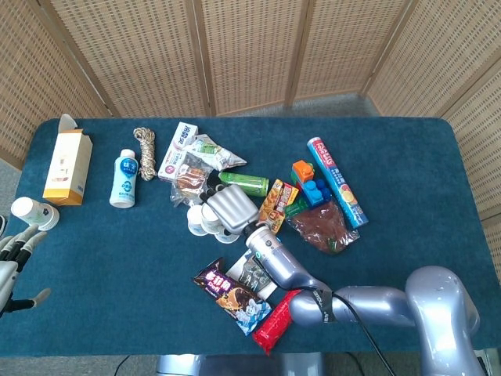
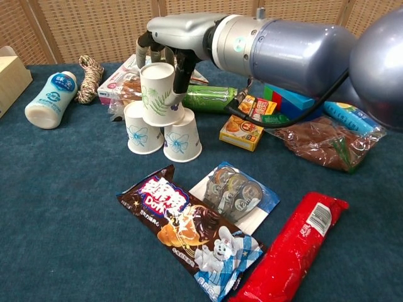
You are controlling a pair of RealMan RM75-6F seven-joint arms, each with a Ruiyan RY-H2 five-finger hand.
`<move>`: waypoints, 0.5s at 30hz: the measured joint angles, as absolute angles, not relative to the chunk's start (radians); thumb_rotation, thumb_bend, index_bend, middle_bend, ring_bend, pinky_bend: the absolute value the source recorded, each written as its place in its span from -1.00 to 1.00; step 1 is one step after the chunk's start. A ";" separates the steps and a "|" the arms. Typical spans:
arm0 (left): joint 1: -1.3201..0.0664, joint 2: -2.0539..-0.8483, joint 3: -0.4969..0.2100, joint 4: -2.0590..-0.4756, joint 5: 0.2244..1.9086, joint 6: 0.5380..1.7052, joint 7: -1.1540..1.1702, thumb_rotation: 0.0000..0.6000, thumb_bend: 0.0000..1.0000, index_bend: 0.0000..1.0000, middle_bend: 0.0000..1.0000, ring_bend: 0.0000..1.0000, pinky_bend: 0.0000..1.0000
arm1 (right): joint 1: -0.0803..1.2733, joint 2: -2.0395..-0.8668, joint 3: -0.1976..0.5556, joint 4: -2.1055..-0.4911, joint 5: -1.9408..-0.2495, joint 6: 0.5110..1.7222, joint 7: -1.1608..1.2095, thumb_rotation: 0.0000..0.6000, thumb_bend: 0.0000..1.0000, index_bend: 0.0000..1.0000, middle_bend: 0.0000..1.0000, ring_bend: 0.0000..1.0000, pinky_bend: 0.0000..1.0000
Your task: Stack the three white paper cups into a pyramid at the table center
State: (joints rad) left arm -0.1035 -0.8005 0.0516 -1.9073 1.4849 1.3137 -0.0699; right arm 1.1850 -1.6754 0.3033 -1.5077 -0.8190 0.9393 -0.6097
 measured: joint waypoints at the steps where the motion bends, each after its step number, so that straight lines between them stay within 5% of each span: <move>1: -0.103 -0.800 0.052 -1.907 1.485 1.314 -0.071 1.00 -0.43 -0.93 -1.00 -1.00 -1.00 | 1.186 -1.676 0.303 -1.508 -0.820 0.942 -0.610 1.00 -0.56 -0.56 -0.23 -0.31 -0.02; 15: -0.100 -0.797 0.051 -1.909 1.486 1.321 -0.076 1.00 -0.44 -0.92 -1.00 -1.00 -1.00 | 1.184 -1.676 0.306 -1.513 -0.809 0.974 -0.623 1.00 -0.57 -0.59 -0.23 -0.31 -0.02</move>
